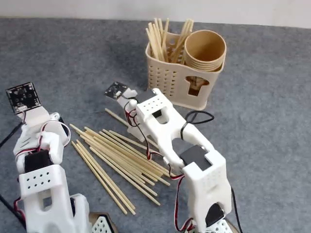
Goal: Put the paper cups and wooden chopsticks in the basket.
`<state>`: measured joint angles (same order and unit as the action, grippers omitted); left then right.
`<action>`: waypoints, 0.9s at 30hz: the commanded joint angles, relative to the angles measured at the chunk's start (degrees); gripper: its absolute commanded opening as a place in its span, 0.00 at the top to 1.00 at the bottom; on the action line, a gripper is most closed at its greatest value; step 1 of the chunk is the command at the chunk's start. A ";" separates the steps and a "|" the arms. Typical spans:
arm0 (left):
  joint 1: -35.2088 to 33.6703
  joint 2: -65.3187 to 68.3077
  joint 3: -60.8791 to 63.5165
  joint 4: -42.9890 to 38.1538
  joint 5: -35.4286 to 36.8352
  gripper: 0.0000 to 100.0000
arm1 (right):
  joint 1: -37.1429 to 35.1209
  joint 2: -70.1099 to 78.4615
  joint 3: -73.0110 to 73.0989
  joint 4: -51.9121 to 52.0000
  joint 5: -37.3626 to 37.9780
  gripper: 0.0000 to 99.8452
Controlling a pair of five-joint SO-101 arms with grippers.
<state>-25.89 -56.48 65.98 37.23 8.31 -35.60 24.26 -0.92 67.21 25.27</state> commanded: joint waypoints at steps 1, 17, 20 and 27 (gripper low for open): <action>-0.57 -1.01 -0.66 -1.14 0.26 0.97 | 1.71 -9.98 -0.31 0.31 0.09 0.99; -0.48 -1.01 -0.66 -1.14 0.26 0.97 | 1.80 -52.53 28.97 -18.15 -12.84 0.99; -0.48 -1.01 -0.66 -1.14 0.26 0.97 | 1.80 -59.74 34.77 -24.57 -17.58 0.99; -0.48 -0.92 -0.66 -1.14 0.26 0.97 | 4.00 -72.66 48.13 -41.80 -23.74 0.99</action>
<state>-25.89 -56.48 65.98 37.23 8.31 -32.97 -42.55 44.97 32.31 3.56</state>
